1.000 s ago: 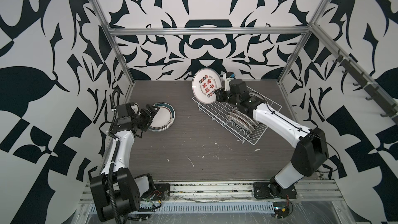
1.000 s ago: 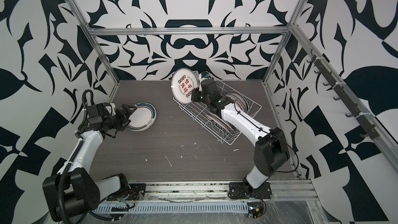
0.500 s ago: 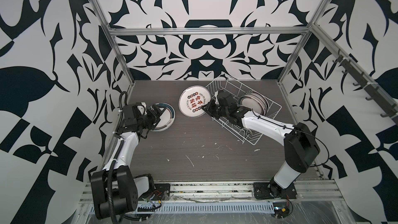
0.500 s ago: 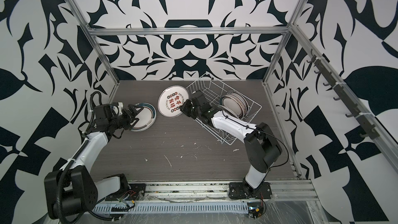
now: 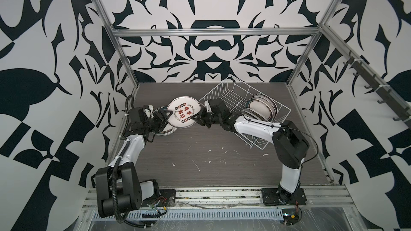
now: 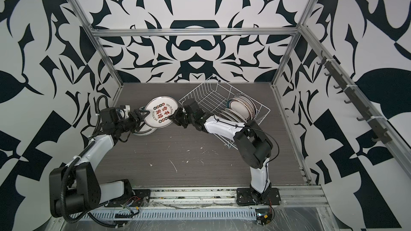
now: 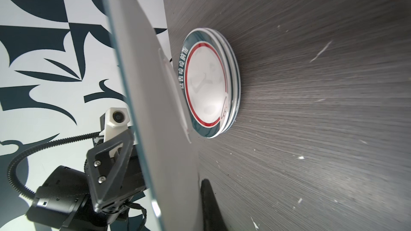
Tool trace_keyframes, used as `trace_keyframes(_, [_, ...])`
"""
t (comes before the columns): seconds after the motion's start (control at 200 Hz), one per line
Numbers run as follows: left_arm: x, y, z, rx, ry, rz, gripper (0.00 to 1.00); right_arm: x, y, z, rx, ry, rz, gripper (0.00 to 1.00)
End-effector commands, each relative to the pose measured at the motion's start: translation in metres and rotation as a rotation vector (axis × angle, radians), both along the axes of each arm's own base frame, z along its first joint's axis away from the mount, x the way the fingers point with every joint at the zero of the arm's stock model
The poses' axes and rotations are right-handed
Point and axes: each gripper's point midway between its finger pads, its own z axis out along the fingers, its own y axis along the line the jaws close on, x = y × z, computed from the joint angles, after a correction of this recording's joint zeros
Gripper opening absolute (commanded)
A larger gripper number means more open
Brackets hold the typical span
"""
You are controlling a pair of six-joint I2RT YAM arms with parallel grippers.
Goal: Unload the plates from the dish rack
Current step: Place the plate among the plates.
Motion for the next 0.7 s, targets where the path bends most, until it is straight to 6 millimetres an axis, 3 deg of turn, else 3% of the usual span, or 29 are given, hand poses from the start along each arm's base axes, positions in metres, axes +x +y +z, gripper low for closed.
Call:
trace_keyframes(0.0, [0.000,-0.004,0.003,-0.010,-0.031,-0.026,0.54,0.005,0.020,0.069,0.179,-0.116,0.042,0.00])
trace_keyframes(0.11, [-0.002,-0.005,0.002,-0.011,-0.027,-0.034,0.39,0.005,0.027,0.065,0.181,-0.112,0.059,0.00])
trace_keyframes(0.32, [-0.005,-0.006,-0.001,-0.010,-0.014,-0.044,0.22,0.008,0.036,0.057,0.175,-0.104,0.085,0.03])
trace_keyframes(0.695, [-0.007,0.001,-0.006,0.022,0.034,-0.026,0.01,0.009,0.038,0.057,0.120,-0.141,0.113,0.21])
